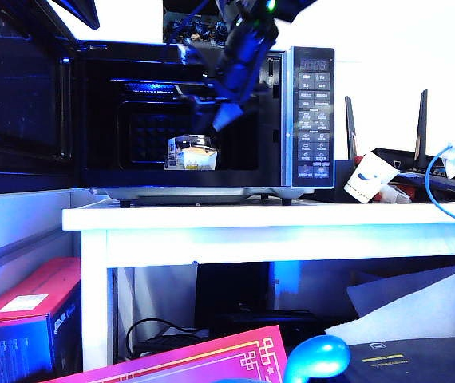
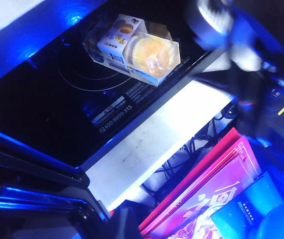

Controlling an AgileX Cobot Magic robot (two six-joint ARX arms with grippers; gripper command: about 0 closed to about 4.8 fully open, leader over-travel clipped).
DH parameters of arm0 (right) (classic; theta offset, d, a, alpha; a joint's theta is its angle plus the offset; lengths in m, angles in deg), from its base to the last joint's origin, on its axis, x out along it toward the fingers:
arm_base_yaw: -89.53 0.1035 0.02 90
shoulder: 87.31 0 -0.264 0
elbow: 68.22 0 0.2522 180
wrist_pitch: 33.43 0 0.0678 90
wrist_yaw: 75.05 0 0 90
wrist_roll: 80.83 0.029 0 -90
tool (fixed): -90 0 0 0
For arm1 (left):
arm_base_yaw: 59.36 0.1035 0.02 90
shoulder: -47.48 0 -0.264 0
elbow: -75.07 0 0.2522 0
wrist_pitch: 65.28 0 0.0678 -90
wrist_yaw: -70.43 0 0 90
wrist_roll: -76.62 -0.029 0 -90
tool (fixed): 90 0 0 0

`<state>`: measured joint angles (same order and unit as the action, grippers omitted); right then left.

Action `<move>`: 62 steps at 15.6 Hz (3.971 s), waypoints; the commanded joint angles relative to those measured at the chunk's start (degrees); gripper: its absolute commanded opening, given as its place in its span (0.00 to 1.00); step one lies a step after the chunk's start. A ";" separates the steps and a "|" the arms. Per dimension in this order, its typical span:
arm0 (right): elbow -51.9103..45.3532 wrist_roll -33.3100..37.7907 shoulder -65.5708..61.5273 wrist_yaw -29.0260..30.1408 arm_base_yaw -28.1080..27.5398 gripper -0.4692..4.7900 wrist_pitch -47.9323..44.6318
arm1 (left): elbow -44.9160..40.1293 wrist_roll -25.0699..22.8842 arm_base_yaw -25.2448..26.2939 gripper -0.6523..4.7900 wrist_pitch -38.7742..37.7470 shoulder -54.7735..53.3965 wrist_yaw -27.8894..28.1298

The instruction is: Open the microwave door, place the box of snacks from the top of the microwave inside, then close the microwave door.

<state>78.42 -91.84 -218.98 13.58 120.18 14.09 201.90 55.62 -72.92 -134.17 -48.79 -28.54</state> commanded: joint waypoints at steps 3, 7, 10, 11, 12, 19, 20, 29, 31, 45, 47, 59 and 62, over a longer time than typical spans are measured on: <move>0.07 0.50 -0.59 1.38 0.02 0.08 0.61 | 0.24 0.00 0.02 0.11 0.35 0.26 -0.24; -0.11 0.55 -3.72 1.53 0.04 0.08 -4.35 | 0.24 0.00 0.02 0.11 0.39 0.26 -0.24; -0.09 0.55 -6.34 1.51 0.04 0.08 -10.49 | 0.24 0.00 0.02 0.11 0.39 0.26 -0.22; -0.09 0.52 -7.43 1.49 0.04 0.08 -13.05 | 0.24 0.00 0.02 0.11 0.37 0.26 -0.22; -0.09 0.55 -8.33 1.51 0.04 0.08 -15.15 | 0.24 0.00 0.02 0.11 0.37 0.26 -0.22; -0.07 0.35 -12.90 1.31 -0.31 0.08 -29.75 | 0.24 0.00 0.02 0.11 0.35 0.26 -0.20; -0.09 0.22 -13.07 1.31 -0.44 0.08 -31.26 | 0.24 0.00 0.02 0.11 0.35 0.26 -0.22; 0.04 0.55 1.57 -3.89 0.96 0.08 5.20 | 0.33 3.32 0.02 0.11 -0.07 2.67 -0.26; 0.04 0.50 7.41 -4.11 1.49 0.08 9.84 | 0.33 3.89 0.02 0.11 -0.02 6.36 -0.24; 0.04 0.70 41.20 -9.66 1.49 0.08 11.08 | 0.22 9.27 0.02 0.11 -18.99 16.06 26.73; 0.04 0.72 42.42 -9.66 1.49 0.08 11.23 | 0.20 9.25 0.02 0.11 -19.67 14.29 26.75; 0.15 0.68 46.69 -9.05 1.49 0.08 11.39 | 0.20 9.44 0.00 0.11 -12.35 7.02 7.04; 0.15 0.68 46.69 -9.05 1.49 0.08 10.82 | 0.20 9.44 -0.61 0.11 -9.68 6.67 1.11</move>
<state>78.38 -91.36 -172.60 4.49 121.60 26.22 202.01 64.87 -73.07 -145.52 -42.05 -25.41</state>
